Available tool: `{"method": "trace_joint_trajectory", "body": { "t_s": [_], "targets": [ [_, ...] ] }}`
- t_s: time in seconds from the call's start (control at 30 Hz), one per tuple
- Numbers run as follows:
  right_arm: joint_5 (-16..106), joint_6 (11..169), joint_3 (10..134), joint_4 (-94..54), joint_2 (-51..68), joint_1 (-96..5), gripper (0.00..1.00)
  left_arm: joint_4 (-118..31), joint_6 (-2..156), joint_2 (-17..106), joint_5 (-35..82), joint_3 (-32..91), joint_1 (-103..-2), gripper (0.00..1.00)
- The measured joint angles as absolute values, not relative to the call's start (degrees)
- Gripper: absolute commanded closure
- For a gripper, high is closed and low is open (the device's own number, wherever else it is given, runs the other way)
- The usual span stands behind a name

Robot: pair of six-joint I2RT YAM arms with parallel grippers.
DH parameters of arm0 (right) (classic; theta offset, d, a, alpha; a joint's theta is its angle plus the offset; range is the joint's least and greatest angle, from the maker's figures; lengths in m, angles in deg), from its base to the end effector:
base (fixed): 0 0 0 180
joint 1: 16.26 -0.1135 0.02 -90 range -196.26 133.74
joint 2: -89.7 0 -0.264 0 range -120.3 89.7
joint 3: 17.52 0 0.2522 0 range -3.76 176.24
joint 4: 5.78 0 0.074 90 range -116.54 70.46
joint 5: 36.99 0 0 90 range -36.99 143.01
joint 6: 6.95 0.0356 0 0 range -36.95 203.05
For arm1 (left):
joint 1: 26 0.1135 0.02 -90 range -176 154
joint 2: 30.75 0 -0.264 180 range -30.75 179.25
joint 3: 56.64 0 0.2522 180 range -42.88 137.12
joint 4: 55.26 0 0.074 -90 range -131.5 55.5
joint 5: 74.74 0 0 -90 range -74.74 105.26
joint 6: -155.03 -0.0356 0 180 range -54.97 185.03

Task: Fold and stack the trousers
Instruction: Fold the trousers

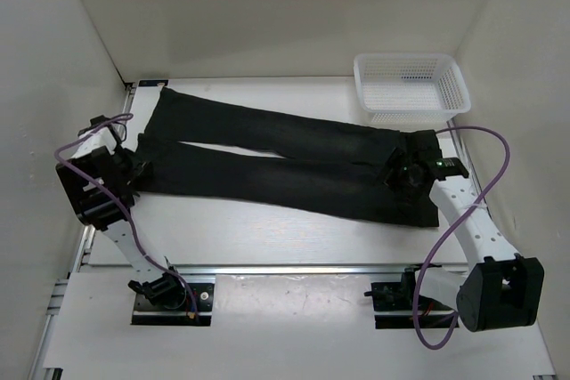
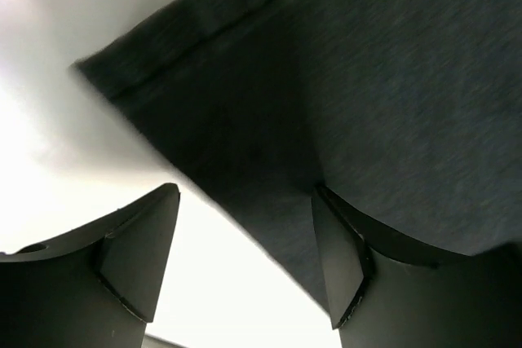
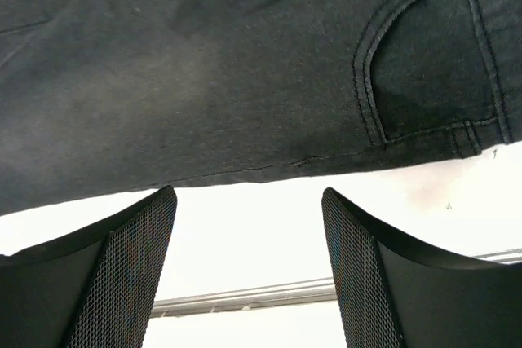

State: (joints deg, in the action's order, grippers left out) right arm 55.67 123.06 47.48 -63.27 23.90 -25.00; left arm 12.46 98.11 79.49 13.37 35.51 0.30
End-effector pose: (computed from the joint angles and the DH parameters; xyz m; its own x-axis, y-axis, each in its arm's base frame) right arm 0.2192 0.0320 0.2576 -0.7261 0.5381 -0.4280 0.4428 0.8422 0.3077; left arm 0.3214 0.1601 0.1736 -0.5063 -0.8587 -0.0792 -0.8609 0.5087 -0.0123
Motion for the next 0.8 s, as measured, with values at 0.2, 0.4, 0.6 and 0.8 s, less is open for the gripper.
{"method": "trace_joint_trajectory", "body": {
  "t_s": [0.2,0.4,0.6,0.8],
  "targets": [
    [55.40,122.51,49.51,-63.94,23.99,-24.75,0.01,9.96,99.68,83.31,14.62,37.13,0.30,0.50],
    [51.12,123.28,46.61,-64.12,24.53,-22.96,0.03,10.51,99.38,84.99,15.27,38.81,0.46,0.89],
    [51.86,128.96,41.41,-64.86,30.46,-21.87,0.17,10.27,98.44,83.33,15.88,38.81,0.17,0.90],
    [46.59,132.50,34.98,-64.27,31.59,-14.46,0.20,10.27,97.28,76.40,16.61,38.81,-0.70,0.90]
  ]
}}
